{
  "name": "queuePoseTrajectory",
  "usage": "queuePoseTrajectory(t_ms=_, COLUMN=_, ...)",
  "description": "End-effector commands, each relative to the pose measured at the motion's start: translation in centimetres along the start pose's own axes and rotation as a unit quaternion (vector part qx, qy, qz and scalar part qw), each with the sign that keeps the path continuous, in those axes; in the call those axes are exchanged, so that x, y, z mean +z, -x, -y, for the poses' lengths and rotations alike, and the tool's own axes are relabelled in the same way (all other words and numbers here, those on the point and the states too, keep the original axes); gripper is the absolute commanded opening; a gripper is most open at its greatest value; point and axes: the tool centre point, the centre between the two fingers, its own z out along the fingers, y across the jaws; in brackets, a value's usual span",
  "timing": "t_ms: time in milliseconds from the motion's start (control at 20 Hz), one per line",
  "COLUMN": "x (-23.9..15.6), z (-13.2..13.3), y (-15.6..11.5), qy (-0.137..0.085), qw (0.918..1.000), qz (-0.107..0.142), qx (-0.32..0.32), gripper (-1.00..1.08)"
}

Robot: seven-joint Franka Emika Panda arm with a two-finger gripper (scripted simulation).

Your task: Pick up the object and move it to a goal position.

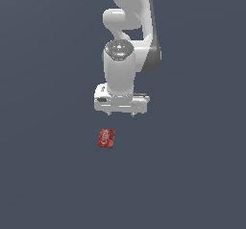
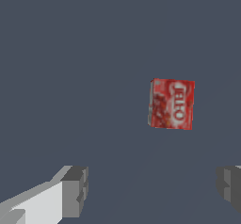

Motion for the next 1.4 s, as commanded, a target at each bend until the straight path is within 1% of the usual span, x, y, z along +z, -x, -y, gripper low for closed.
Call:
queuePoseTrajectory(t_ms=0, x=0.0, z=0.0, y=0.0, qy=0.000, qw=1.0000, qz=0.000, qx=0.000, gripper=1.00)
queuePoseTrajectory(t_ms=150, x=-0.3, z=0.0, y=-0.2, qy=0.000, qw=1.0000, qz=-0.004, qx=-0.002, gripper=1.00)
queuePoseTrajectory(t_ms=450, x=-2.1, z=-0.1, y=-1.2, qy=-0.003, qw=0.9996, qz=-0.025, qx=-0.011, gripper=1.00)
queuePoseTrajectory(t_ms=700, x=-2.0, z=-0.1, y=-1.3, qy=-0.003, qw=0.9996, qz=-0.025, qx=-0.011, gripper=1.00)
queuePoseTrajectory(t_ms=1050, x=0.2, z=-1.4, y=-2.2, qy=-0.002, qw=0.9998, qz=-0.022, qx=-0.003, gripper=1.00)
queuePoseTrajectory(t_ms=1350, x=4.2, z=-3.6, y=-3.4, qy=-0.001, qw=0.9998, qz=-0.017, qx=0.012, gripper=1.00)
